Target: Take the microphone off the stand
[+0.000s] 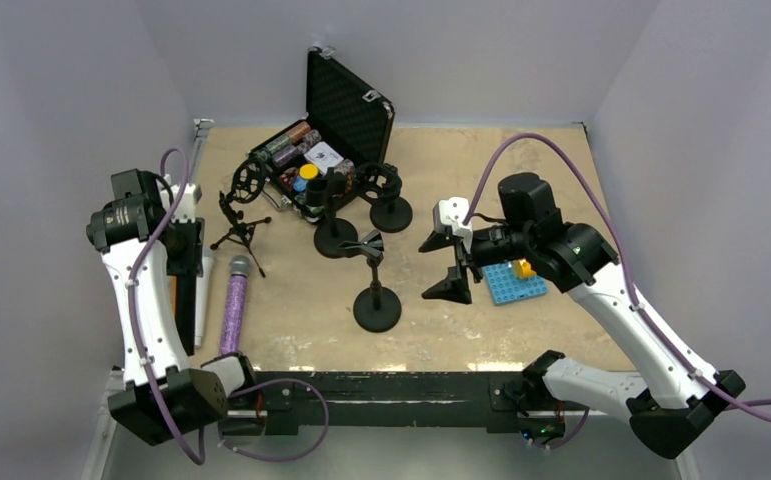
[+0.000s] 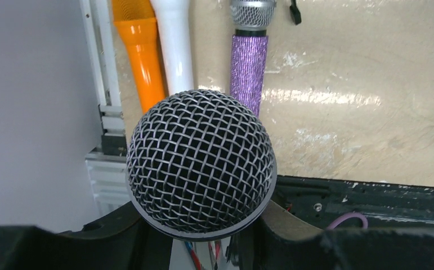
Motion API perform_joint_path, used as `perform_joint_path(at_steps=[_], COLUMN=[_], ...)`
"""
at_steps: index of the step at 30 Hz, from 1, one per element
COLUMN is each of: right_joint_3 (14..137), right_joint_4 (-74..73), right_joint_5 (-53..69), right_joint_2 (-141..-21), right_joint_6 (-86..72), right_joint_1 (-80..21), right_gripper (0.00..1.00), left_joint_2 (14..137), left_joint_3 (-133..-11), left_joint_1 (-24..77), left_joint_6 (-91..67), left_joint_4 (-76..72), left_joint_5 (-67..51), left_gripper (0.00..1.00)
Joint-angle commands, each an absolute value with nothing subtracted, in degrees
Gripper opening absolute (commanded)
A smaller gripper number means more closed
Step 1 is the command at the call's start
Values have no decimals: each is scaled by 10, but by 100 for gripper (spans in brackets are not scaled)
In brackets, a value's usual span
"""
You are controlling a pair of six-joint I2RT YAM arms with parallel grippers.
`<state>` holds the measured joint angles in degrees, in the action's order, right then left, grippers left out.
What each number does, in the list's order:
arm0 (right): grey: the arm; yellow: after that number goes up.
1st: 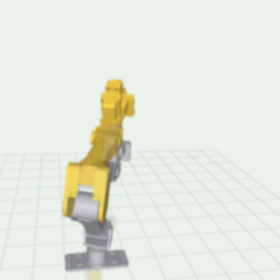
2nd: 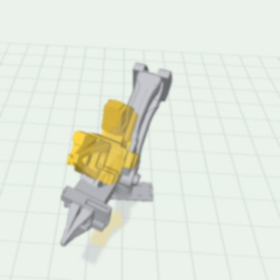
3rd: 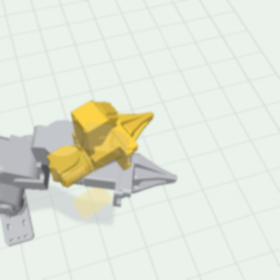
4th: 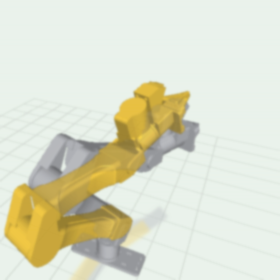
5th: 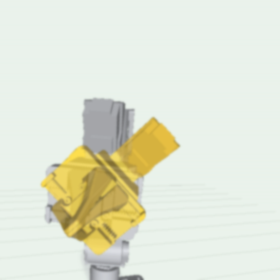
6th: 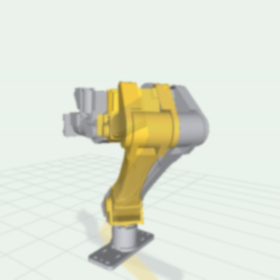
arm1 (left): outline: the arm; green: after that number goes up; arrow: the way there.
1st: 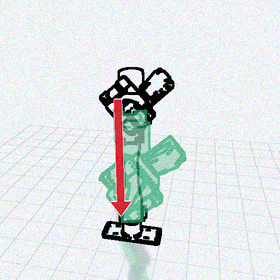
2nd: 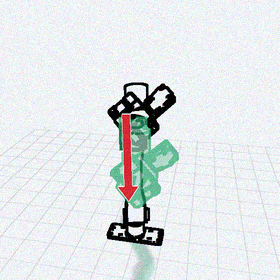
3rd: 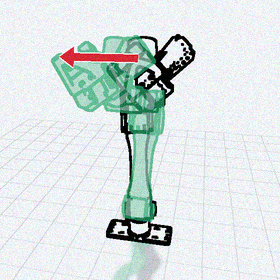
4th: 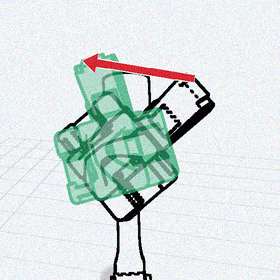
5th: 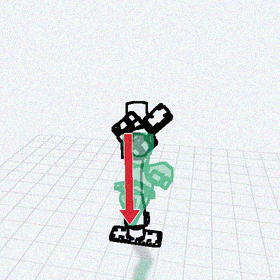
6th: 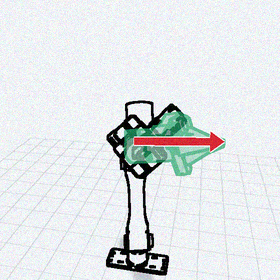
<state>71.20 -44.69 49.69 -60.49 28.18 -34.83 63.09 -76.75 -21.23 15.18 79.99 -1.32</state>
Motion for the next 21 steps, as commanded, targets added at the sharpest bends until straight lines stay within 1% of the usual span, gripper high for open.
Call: perform_joint_path(at_steps=[1,9,12,17,21], right_joint_3=[709,702,702,702,707], right_joint_4=[-445,-446,-447,-447,-456], right_joint_5=[481,463,458,460,459], right_joint_2=[-586,-572,-572,-573,-578], right_joint_6=[289,294,298,297,297], right_joint_1=[-348,-348,-347,-346,-345], right_gripper=[87,87,87,86,87], left_joint_2=[666,731,731,707,698], left_joint_3=[-770,-760,-754,-705,-660], left_joint_1=[-224,-224,-224,-224,-224], left_joint_6=[133,95,85,127,154], left_joint_4=[749,725,719,673,637], left_joint_5=[-68,-89,-83,-7,23], left_gripper=[0,0,0,0,0])
